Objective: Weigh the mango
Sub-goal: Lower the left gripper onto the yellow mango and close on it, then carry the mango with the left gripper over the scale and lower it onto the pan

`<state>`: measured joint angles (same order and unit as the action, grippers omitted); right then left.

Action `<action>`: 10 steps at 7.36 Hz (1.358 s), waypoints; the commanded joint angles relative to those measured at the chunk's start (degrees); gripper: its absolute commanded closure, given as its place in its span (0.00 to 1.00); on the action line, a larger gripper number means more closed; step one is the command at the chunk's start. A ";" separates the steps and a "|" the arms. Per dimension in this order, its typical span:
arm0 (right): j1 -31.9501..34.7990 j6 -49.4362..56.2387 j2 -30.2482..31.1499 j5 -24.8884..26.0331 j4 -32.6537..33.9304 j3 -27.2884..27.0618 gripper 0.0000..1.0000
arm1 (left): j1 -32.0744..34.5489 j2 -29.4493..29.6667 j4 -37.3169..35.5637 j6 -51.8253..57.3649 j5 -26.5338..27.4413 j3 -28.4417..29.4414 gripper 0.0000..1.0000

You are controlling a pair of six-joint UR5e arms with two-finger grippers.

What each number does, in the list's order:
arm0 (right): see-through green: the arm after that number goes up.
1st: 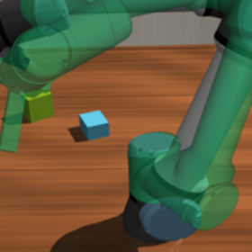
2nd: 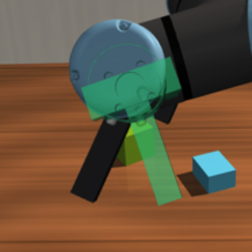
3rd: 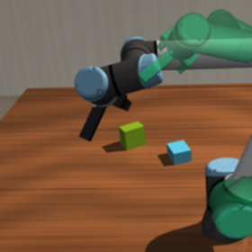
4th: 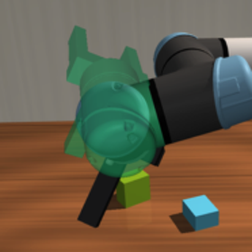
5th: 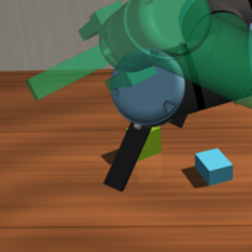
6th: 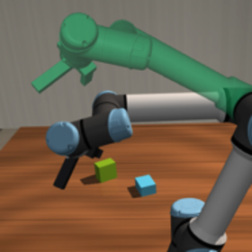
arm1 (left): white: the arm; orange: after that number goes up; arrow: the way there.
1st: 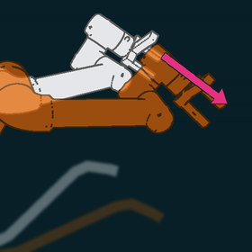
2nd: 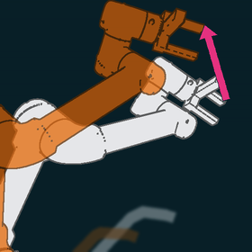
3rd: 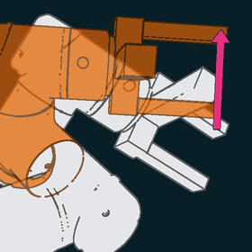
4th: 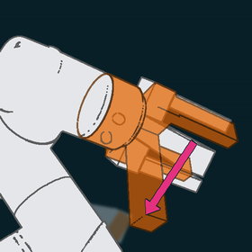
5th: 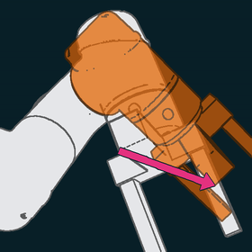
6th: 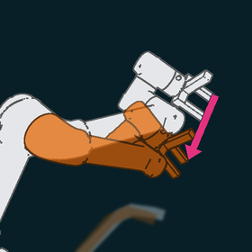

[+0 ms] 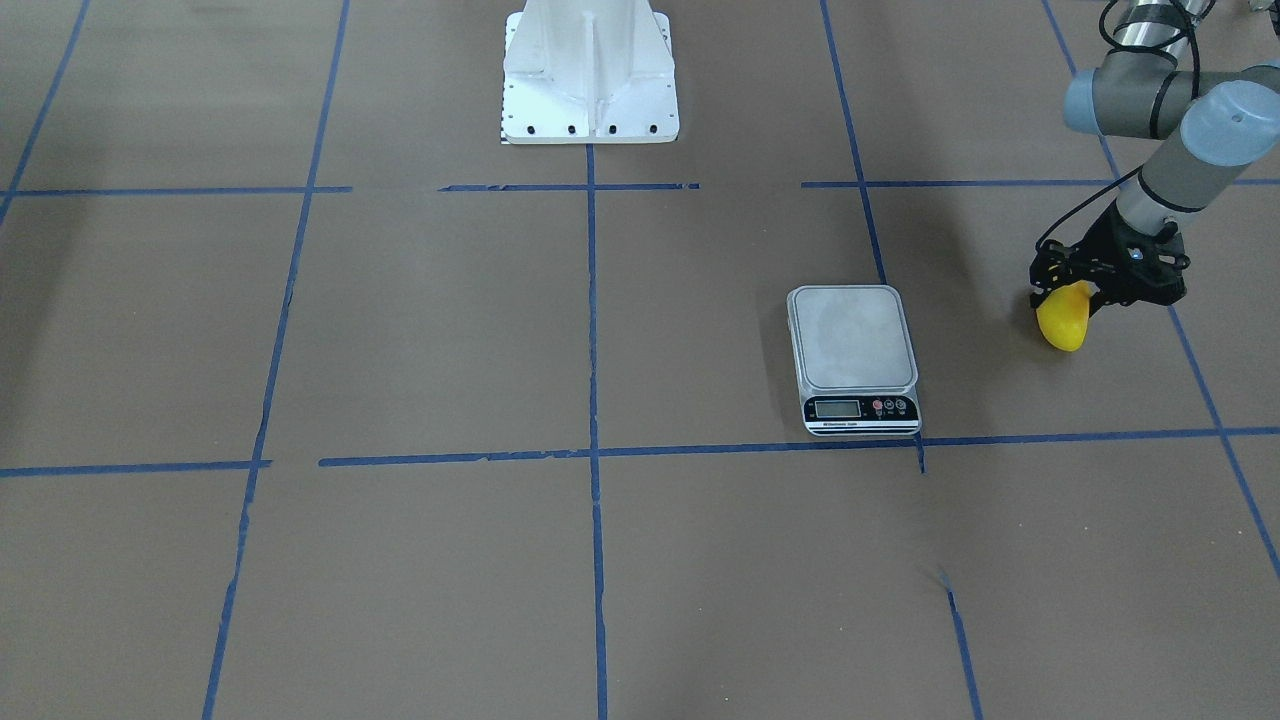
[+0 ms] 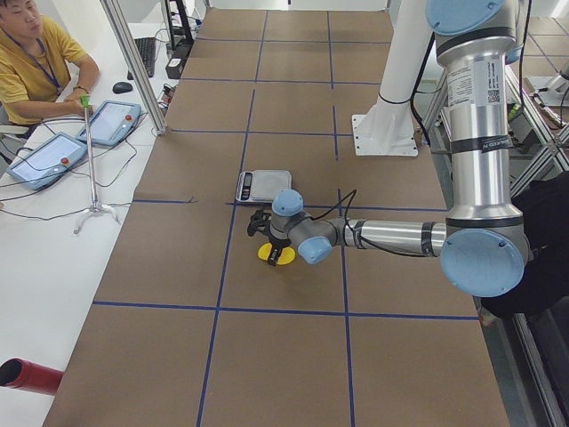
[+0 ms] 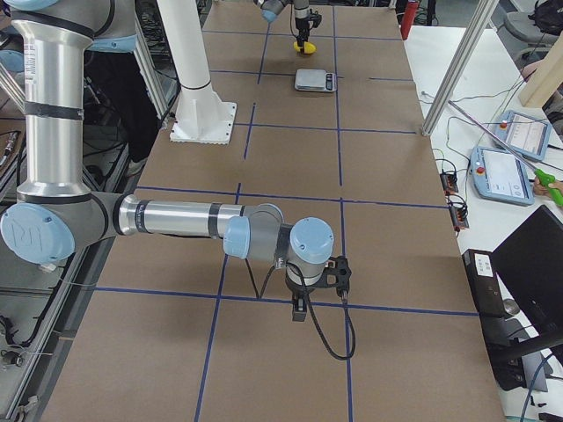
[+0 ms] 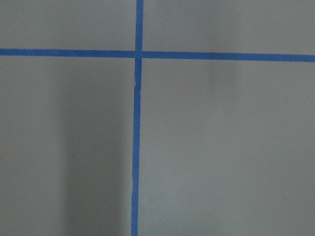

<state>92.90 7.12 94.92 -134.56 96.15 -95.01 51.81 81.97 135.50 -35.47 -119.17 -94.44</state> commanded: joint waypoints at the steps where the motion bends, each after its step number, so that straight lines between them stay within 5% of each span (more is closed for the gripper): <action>1: 0.00 0.00 0.00 0.00 0.00 0.00 0.00 | -0.12 2.12 -8.16 -6.75 -0.10 -8.71 1.00; 4: 0.00 0.00 0.00 0.00 0.00 0.00 0.00 | -1.78 27.21 -31.54 -23.71 0.16 -6.03 1.00; 10: 0.00 0.00 0.00 0.00 0.00 0.00 0.00 | -7.07 27.81 -33.90 -30.27 3.67 -4.80 1.00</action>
<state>92.90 7.12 94.92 -134.56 96.15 -95.01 45.04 109.96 101.71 -65.68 -116.51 -99.70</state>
